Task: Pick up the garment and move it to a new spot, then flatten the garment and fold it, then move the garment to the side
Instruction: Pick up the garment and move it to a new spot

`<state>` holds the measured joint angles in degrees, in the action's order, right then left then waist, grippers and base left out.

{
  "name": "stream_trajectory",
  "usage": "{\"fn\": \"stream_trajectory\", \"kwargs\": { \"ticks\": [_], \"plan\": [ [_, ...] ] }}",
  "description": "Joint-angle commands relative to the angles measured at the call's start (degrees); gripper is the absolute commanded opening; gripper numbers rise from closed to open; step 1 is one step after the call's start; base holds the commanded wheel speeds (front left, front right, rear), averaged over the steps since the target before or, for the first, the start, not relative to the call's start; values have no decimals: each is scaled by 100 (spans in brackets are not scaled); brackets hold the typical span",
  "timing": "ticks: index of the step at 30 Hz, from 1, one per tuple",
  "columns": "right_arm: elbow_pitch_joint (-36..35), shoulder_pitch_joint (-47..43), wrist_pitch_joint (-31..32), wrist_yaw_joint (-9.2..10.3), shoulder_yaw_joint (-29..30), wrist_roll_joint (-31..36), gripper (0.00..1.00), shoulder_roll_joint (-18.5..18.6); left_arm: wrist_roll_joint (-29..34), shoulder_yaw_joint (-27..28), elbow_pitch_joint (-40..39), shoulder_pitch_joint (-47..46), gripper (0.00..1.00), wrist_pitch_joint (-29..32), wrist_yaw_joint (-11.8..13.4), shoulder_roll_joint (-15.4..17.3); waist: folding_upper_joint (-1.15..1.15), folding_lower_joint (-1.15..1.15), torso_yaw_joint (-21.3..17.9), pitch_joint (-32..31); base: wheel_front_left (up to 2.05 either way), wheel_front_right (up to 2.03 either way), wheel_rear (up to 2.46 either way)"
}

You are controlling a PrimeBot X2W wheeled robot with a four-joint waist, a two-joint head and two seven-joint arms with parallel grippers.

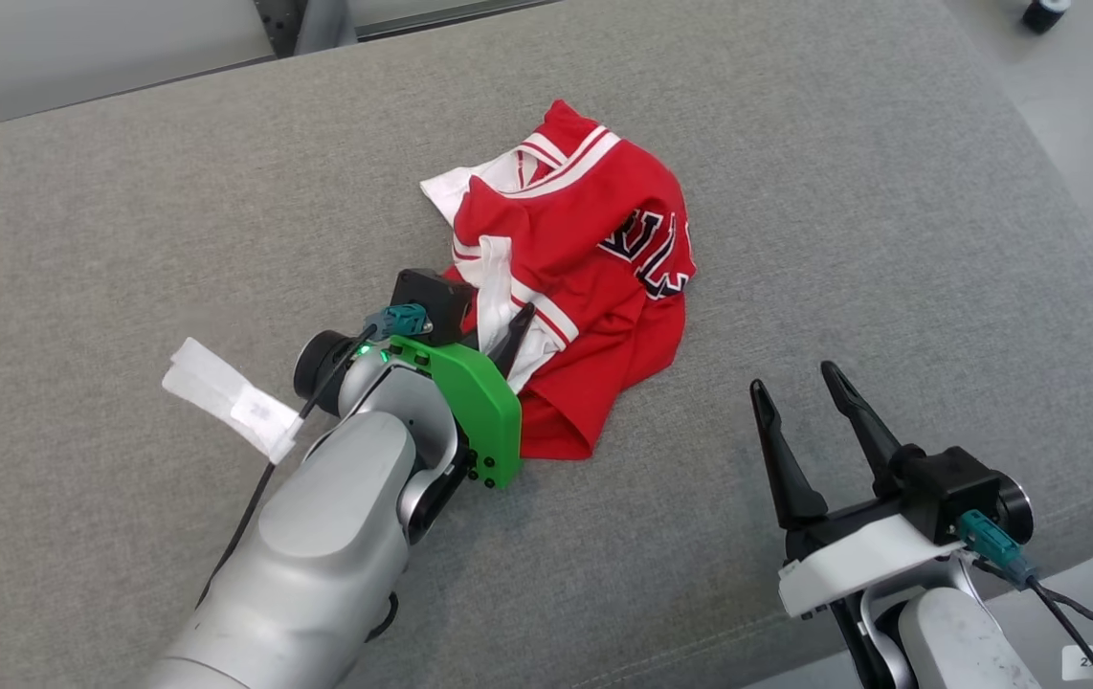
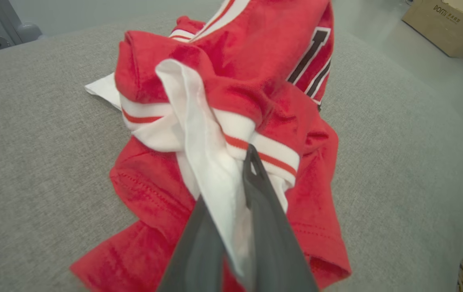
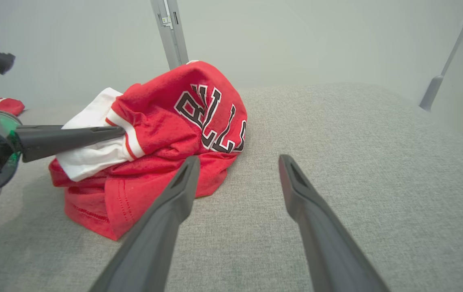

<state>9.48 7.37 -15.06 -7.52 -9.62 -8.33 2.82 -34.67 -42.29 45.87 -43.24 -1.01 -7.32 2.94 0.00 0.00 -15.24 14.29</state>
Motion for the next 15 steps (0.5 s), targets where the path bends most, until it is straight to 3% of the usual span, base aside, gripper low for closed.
{"fn": "stream_trajectory", "kwargs": {
  "ticks": [1,2,3,4,10,15],
  "plan": [
    [3,49,-18,6,13,56,100,12,-49,-26,47,-39,0,-52,-24,12,0,0,138,-30,0,0,0],
    [8,67,-18,6,6,72,100,11,-86,-83,105,-70,0,-114,-23,15,0,0,187,-43,0,0,0],
    [13,88,-18,6,1,116,100,13,-236,-252,153,-76,85,-191,-21,3,0,0,279,-84,0,0,0],
    [22,82,-18,6,-6,131,100,14,-362,-300,130,-41,100,-227,-21,2,0,0,316,-121,0,0,0],
    [65,-92,-18,6,151,268,100,15,-720,-340,-114,310,100,-773,-21,2,0,0,494,-486,0,0,0],
    [-34,-470,-18,6,526,551,100,15,-538,-101,-728,1057,100,-1360,451,297,0,0,825,-1038,0,0,0]
  ]
}}
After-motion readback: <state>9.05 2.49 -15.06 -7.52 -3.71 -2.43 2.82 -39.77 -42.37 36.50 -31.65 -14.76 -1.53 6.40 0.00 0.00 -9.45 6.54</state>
